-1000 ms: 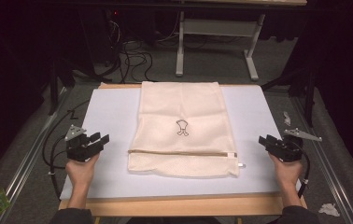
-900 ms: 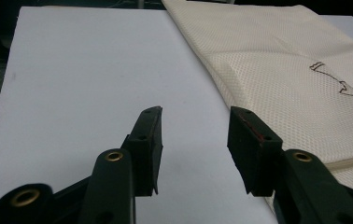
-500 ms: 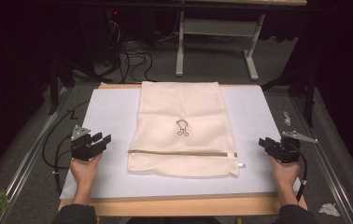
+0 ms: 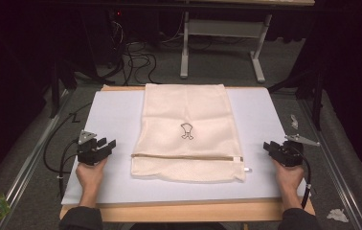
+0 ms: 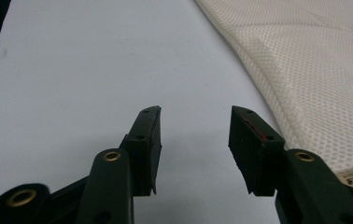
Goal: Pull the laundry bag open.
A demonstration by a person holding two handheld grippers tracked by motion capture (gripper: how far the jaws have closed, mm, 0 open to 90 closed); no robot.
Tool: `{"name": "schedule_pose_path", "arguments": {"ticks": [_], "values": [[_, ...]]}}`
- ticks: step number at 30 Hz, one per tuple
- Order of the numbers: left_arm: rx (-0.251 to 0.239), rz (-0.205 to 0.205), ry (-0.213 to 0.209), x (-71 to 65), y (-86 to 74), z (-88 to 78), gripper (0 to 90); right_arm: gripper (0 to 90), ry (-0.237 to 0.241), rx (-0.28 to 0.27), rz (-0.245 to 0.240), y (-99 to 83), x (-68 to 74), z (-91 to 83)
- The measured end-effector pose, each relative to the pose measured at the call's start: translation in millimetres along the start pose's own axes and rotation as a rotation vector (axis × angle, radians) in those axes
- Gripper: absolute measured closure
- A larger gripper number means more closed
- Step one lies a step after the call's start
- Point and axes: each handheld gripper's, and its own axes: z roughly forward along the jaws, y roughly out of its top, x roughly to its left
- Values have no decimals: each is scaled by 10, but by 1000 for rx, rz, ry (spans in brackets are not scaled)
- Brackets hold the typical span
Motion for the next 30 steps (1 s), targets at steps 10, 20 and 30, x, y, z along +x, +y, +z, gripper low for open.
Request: {"name": "schedule_pose_path", "arguments": {"ticks": [10, 20, 30], "values": [[-8, 29, 36, -10, -53, 90, 547, 646, -22, 7, -16, -13, 13, 86], [-11, 53, 60, -45, -99, 152, 526, 586, -55, -13, -79, -57, 73, 85], [4, 62, 72, -63, -105, 169, 484, 538, -85, -23, -102, -72, 104, 87]]}}
